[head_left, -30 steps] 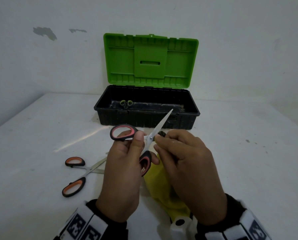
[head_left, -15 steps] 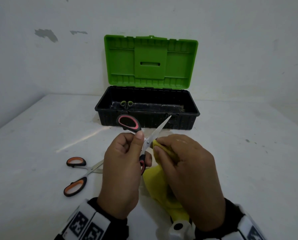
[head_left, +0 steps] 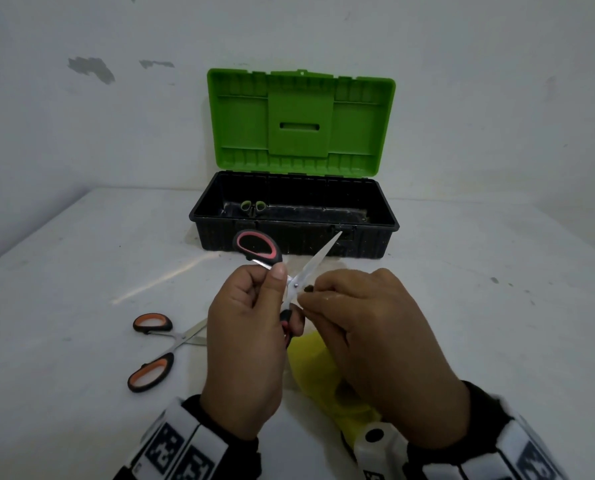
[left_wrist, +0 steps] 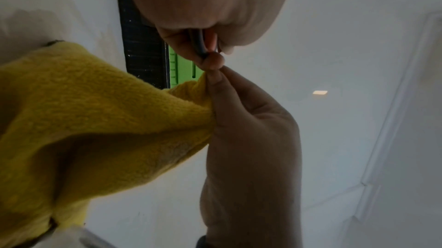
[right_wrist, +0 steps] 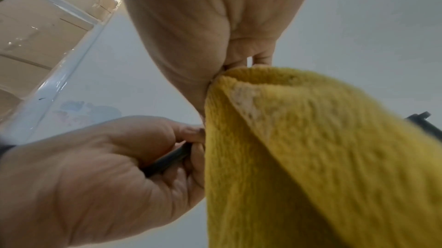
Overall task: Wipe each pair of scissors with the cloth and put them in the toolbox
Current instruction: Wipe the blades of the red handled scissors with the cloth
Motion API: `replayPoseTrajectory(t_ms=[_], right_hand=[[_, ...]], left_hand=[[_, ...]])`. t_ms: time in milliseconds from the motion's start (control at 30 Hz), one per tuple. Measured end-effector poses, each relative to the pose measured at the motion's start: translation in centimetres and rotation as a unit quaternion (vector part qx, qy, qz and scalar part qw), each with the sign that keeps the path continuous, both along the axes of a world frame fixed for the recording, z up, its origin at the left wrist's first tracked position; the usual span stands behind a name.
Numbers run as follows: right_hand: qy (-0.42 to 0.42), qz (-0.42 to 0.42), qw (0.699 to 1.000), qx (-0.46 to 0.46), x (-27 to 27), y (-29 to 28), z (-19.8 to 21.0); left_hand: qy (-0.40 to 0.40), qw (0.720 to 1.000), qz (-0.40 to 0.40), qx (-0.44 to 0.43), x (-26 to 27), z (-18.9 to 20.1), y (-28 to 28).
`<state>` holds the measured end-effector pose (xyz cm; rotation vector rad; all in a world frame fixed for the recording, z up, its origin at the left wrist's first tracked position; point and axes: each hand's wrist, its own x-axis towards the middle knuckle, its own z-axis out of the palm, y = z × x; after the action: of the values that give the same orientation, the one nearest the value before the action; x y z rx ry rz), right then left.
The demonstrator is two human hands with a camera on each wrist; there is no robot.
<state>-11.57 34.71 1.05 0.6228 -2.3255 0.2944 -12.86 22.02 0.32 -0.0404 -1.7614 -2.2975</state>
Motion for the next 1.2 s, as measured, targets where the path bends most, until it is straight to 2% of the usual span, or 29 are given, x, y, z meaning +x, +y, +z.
replayPoseTrajectory(t_ms=[67, 133, 200, 267, 433, 500, 633, 833, 1000, 1200], right_hand=[[-0.029, 0.004, 1.000, -0.013, 0.1, 0.7, 0.3], [-0.061, 0.004, 0.993, -0.101, 0.4, 1.3, 0.7], [-0.075, -0.004, 0.973, -0.217, 0.7, 1.6, 0.9], [-0.084, -0.026, 0.959, -0.268, 0.7, 1.0, 0.9], [-0.056, -0.058, 0.971, -0.227, -0.1, -0.2, -0.2], [-0.064, -0.072, 0.971, -0.221, -0.1, -0.2, -0.4], [-0.083, -0.063, 0.984, -0.147, 0.4, -0.1, -0.1], [-0.096, -0.050, 0.976, -0.187, 0.8, 0.9, 0.7], [-0.129, -0.032, 0.974, -0.184, 1.2, 2.7, 0.4], [-0.174, -0.031, 0.970, -0.164, 1.4, 4.4, 0.3]], left_hand=[[-0.006, 1.000, 0.008, 0.000, -0.1, 0.0, -0.1], [-0.016, 1.000, 0.015, 0.007, -0.3, 0.0, -0.2], [-0.026, 0.999, 0.015, 0.021, -0.4, -0.1, -0.2], [-0.031, 0.999, 0.010, 0.029, -0.3, 0.0, 0.1], [-0.020, 0.999, -0.006, 0.033, 0.0, 0.2, 0.6], [-0.018, 0.999, -0.007, 0.033, 0.0, 0.0, 0.4], [-0.011, 0.999, -0.006, 0.043, 0.0, -0.1, 0.4], [0.022, 0.999, 0.001, 0.030, 0.4, -0.1, 0.4], [0.006, 0.997, 0.018, 0.075, 0.2, 0.0, -0.2], [-0.015, 0.997, 0.016, 0.080, -0.2, -0.2, -0.4]])
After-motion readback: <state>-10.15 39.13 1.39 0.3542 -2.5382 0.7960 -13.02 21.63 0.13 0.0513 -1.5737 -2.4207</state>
